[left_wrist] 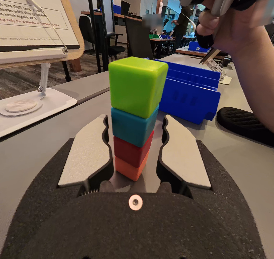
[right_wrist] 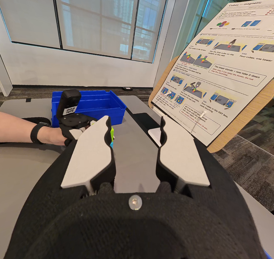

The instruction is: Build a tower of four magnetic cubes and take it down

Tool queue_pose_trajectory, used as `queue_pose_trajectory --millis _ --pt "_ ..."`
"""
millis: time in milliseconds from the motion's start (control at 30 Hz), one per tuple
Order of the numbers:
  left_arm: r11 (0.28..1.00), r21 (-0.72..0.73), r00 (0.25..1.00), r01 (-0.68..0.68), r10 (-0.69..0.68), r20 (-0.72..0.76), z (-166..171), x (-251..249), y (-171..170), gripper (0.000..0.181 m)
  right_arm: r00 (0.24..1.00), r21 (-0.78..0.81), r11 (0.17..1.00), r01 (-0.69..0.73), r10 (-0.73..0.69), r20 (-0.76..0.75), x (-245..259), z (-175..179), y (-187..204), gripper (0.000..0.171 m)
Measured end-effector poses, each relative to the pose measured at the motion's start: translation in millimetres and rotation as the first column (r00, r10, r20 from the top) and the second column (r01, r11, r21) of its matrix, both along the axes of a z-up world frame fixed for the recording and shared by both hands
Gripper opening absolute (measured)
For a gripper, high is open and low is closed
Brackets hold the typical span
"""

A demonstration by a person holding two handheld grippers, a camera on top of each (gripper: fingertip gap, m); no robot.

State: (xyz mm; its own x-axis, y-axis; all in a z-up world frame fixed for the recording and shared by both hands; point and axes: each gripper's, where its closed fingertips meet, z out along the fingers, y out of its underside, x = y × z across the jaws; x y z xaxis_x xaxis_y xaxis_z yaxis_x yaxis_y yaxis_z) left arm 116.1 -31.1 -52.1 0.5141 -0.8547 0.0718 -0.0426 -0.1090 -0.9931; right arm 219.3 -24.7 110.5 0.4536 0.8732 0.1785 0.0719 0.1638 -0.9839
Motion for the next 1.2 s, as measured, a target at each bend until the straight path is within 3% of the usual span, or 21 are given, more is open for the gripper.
queue_pose_trajectory --millis 167,333,533,600,700,833,1000,1200 --pt "1.000 0.006 1.000 0.018 -0.018 0.013 1 1 3 0.057 1.000 -0.006 1.000 -0.001 0.001 0.002 0 -1 1 0.065" --pt "1.000 0.009 1.000 0.011 -0.011 0.004 1 0 3 0.056 1.000 -0.011 1.000 -0.005 0.006 0.015 -3 -4 1 0.065" --pt "0.993 -0.032 0.994 -0.110 0.109 -0.014 1 -4 4 0.056 0.999 -0.015 1.000 -0.014 0.015 0.042 -9 -9 -1 0.065" --pt "0.996 0.000 0.996 -0.086 0.086 -0.013 2 1 2 0.056 0.999 -0.018 1.000 -0.018 0.019 0.050 -11 -11 -1 0.064" --pt "0.998 0.017 0.997 -0.055 0.055 0.045 6 4 2 0.072 0.998 -0.033 0.999 -0.037 0.039 0.053 -17 -14 -2 0.064" --pt "0.999 0.027 1.000 -0.019 0.018 0.023 6 6 3 0.058 0.993 -0.068 0.992 -0.105 0.108 0.045 -36 -21 -8 0.065" --pt "0.999 0.049 1.000 0.011 -0.012 0.026 6 7 0 0.057 0.970 -0.165 0.957 -0.238 0.242 0.005 -73 -42 -18 0.067" --pt "0.997 0.036 0.997 0.062 -0.063 0.034 5 10 -5 0.056 0.947 -0.267 0.928 -0.259 0.298 0.119 -100 -92 -16 0.072"
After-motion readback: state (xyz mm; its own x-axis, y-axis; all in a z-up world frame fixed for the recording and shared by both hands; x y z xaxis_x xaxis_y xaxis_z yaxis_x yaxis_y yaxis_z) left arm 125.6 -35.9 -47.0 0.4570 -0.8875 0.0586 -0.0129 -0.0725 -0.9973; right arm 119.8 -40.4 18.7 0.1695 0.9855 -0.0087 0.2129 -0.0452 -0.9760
